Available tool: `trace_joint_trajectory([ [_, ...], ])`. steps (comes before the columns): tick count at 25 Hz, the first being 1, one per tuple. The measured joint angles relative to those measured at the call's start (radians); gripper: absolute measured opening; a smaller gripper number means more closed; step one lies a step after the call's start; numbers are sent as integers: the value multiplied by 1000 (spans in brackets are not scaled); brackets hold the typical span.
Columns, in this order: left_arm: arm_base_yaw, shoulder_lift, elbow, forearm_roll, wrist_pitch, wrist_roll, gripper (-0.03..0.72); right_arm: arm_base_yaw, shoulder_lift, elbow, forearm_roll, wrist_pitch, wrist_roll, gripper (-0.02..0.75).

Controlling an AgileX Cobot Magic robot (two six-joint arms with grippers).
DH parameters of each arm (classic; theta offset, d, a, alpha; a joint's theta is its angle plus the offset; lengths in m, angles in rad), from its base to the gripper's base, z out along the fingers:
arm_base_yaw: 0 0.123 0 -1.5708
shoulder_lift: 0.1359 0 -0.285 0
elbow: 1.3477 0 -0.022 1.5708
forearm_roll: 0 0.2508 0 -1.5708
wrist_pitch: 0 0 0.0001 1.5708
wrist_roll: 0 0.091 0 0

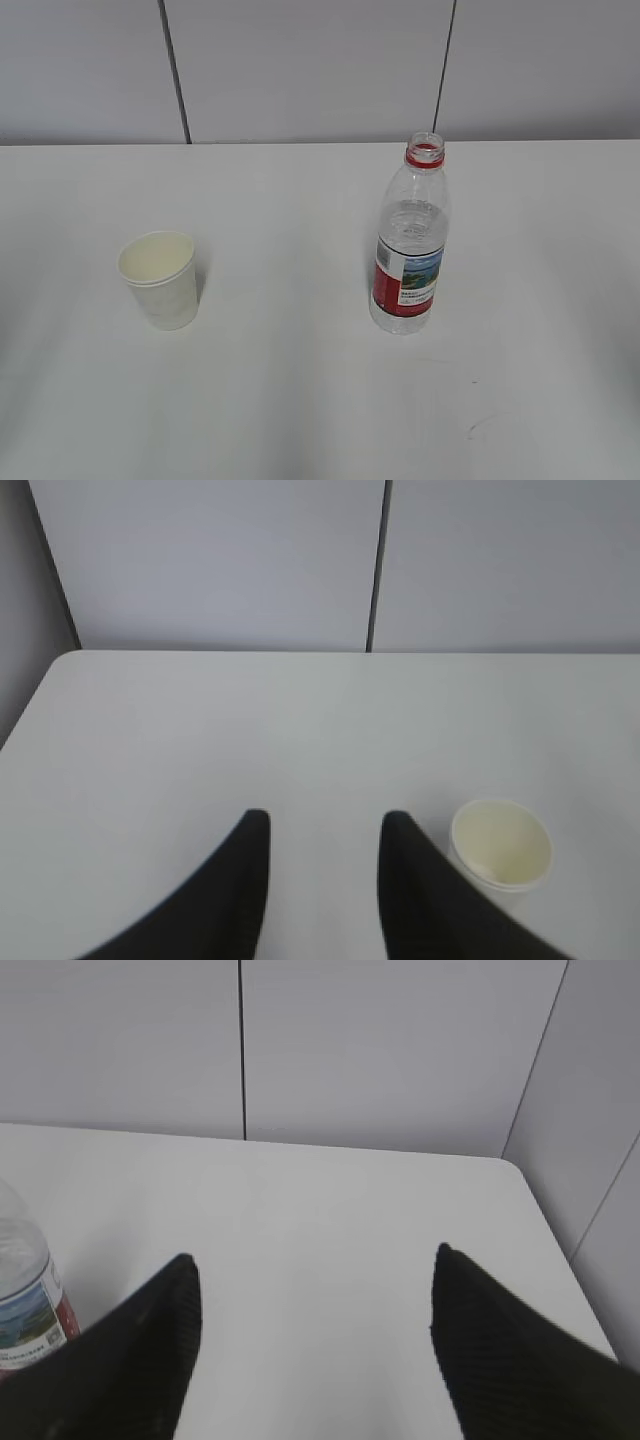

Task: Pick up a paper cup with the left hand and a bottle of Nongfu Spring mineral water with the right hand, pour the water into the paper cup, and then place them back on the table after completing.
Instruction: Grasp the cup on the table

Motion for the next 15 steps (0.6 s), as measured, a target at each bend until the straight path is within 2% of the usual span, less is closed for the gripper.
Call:
trace_joint_trajectory([
  [9,0,29,177,-14,-230,0,238,0,51,188,73,-279,5,531],
  [15,-10,29,286,-29,-380,0,238,0,90,226,81,-346,5,531],
])
